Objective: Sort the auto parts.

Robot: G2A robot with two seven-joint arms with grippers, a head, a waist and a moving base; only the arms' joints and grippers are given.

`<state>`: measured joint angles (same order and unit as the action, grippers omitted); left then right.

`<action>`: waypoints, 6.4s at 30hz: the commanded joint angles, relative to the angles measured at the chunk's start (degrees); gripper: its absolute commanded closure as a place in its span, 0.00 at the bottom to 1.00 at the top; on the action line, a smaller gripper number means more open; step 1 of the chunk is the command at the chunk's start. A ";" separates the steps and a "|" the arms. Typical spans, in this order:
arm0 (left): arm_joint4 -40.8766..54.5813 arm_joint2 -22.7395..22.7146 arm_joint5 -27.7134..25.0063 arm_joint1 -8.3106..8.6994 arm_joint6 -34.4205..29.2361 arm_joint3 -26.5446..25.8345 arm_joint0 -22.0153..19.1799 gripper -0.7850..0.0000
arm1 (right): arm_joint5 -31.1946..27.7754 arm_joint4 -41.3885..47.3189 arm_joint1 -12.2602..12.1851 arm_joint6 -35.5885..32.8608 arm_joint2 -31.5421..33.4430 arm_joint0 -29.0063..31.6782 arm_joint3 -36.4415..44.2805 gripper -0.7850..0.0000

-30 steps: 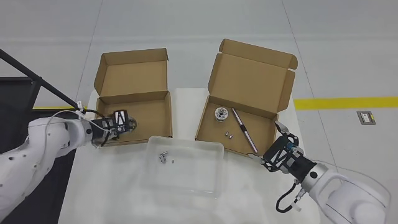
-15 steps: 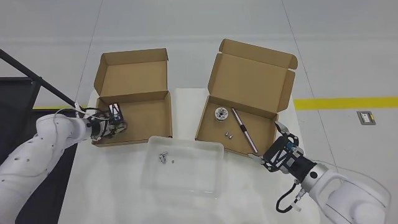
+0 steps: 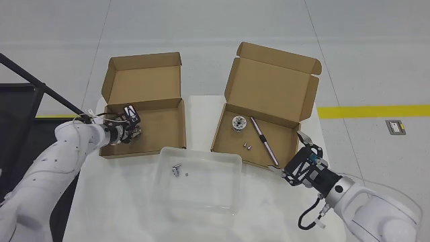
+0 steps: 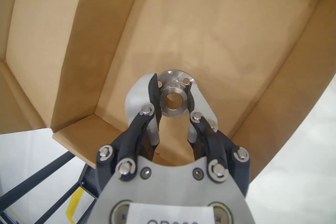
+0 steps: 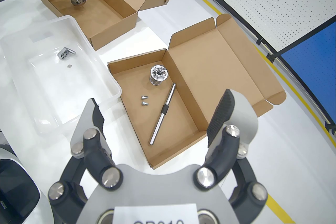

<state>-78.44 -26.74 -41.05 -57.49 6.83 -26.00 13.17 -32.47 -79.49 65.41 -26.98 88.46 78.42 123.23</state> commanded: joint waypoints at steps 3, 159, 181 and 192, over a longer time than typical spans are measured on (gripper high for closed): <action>-0.77 0.10 -0.38 -1.36 1.13 2.46 -0.34 0.62 | 0.00 0.00 0.00 0.00 0.00 0.00 0.00 0.00; -97.56 17.00 7.24 -20.66 63.68 -5.08 -5.09 0.58 | 0.00 0.00 0.00 0.00 0.00 0.00 0.00 0.00; -97.56 17.00 9.51 -23.11 65.95 -1.59 -6.02 1.00 | 0.00 0.00 0.00 0.00 0.00 0.00 0.00 0.00; -92.14 17.00 12.21 -20.02 68.65 -9.57 -10.77 1.00 | 0.00 0.00 0.00 0.00 0.00 0.00 0.00 0.00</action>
<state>-171.43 -9.74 -28.71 -78.09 75.59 -34.18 2.65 -32.47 -79.49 65.41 -26.98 88.46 78.42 123.23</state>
